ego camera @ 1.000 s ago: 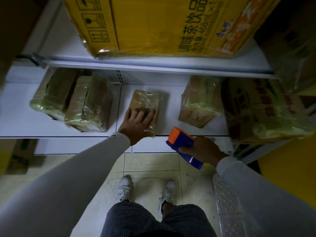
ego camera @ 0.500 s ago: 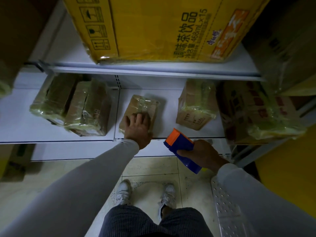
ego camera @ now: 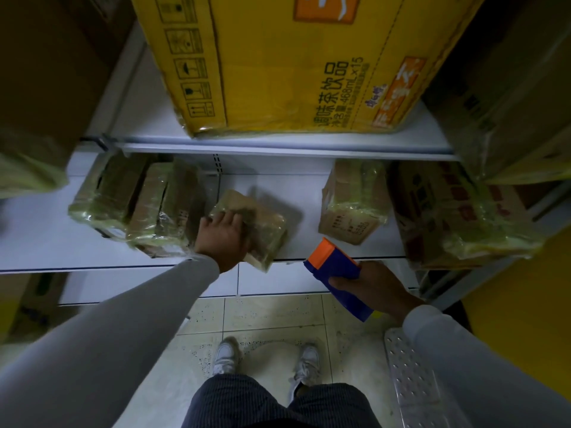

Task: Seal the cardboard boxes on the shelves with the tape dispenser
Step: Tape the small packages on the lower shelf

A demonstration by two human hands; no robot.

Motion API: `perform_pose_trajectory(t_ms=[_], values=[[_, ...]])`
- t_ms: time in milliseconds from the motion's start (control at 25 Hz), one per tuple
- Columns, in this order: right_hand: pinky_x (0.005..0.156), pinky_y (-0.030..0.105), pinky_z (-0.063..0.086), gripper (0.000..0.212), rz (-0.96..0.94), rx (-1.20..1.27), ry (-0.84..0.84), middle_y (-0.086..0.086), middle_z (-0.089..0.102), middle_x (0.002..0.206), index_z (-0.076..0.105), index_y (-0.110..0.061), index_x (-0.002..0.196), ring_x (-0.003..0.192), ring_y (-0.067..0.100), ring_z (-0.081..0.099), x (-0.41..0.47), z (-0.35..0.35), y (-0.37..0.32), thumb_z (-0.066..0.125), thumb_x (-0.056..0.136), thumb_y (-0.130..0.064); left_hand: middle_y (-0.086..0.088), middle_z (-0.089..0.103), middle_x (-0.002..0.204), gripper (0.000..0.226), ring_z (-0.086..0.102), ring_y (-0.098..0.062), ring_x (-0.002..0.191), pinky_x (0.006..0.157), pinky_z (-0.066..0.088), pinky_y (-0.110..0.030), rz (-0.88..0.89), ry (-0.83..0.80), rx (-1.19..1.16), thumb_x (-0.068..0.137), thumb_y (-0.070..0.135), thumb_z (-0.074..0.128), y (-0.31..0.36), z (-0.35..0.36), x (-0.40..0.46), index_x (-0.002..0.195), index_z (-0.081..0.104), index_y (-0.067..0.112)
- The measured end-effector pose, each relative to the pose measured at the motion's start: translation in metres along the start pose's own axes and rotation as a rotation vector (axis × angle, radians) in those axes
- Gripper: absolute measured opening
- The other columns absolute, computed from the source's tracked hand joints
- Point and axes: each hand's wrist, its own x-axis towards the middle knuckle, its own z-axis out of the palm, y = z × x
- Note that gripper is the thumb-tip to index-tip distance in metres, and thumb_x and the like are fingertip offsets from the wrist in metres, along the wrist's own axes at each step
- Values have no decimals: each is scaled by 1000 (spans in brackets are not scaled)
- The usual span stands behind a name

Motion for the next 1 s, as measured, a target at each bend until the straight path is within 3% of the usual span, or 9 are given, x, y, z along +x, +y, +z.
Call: perform_pose_trajectory(t_ms=[120, 280, 400, 520, 640, 840, 920, 1000], values=[[59, 25, 42, 36, -26, 19, -11, -2, 68, 74, 65, -20, 75, 70, 13, 65, -5, 0, -6, 72, 80, -56, -8, 41, 139, 84, 41, -31, 126, 102, 31, -50, -59, -94, -70, 79, 79, 30, 41, -3, -1, 137, 37, 19], [68, 30, 49, 42, -77, 18, -24, 6, 72, 83, 69, -12, 87, 75, 19, 68, -10, -7, -7, 72, 81, -54, -5, 14, 157, 73, 15, -29, 143, 113, 16, -47, 130, -188, 9, 90, 49, 46, 43, 2, 5, 150, 13, 24], [61, 23, 44, 38, -122, 39, -22, 2, 72, 78, 68, -14, 84, 71, 15, 67, -14, -12, -6, 73, 81, -52, -2, -5, 160, 74, -2, -25, 147, 119, 5, -42, 281, -238, 24, 94, 35, 48, 16, 5, 4, 152, 3, 27], [58, 18, 38, 32, -151, 61, -27, -3, 70, 70, 66, -20, 76, 63, 6, 64, -15, -8, -11, 75, 80, -51, -3, -12, 159, 75, -11, -24, 146, 120, 1, -41, 306, -227, -10, 95, 22, 49, 2, 12, -5, 151, 0, 32], [59, 18, 40, 30, -188, 88, -53, -5, 71, 70, 66, -23, 76, 62, 1, 64, -12, -3, -19, 76, 79, -51, -4, -10, 160, 73, -7, -28, 147, 120, 7, -40, 305, -208, -53, 97, 12, 45, 1, 16, -11, 150, 0, 35], [60, 23, 45, 35, -212, 80, -93, -4, 72, 72, 67, -22, 77, 62, 6, 66, -11, -6, -31, 78, 74, -55, -1, -14, 159, 78, -10, -24, 146, 117, 0, -52, 309, -247, -55, 96, 32, 49, 5, 7, -18, 150, -7, 35], [61, 26, 46, 33, -219, 45, -96, -2, 71, 72, 66, -20, 77, 65, 11, 67, -10, -13, -38, 81, 74, -50, 0, -1, 160, 70, 3, -22, 147, 118, 5, -48, 305, -173, -173, 95, 37, 50, 0, -5, -20, 151, 9, 32], [64, 29, 47, 33, -248, 37, -132, 1, 71, 75, 66, -18, 81, 69, 15, 67, -8, -18, -47, 82, 74, -46, -3, 34, 151, 48, 34, -24, 137, 114, 21, -30, 287, -55, -456, 95, 30, 52, -1, -21, -22, 142, 42, 21]])
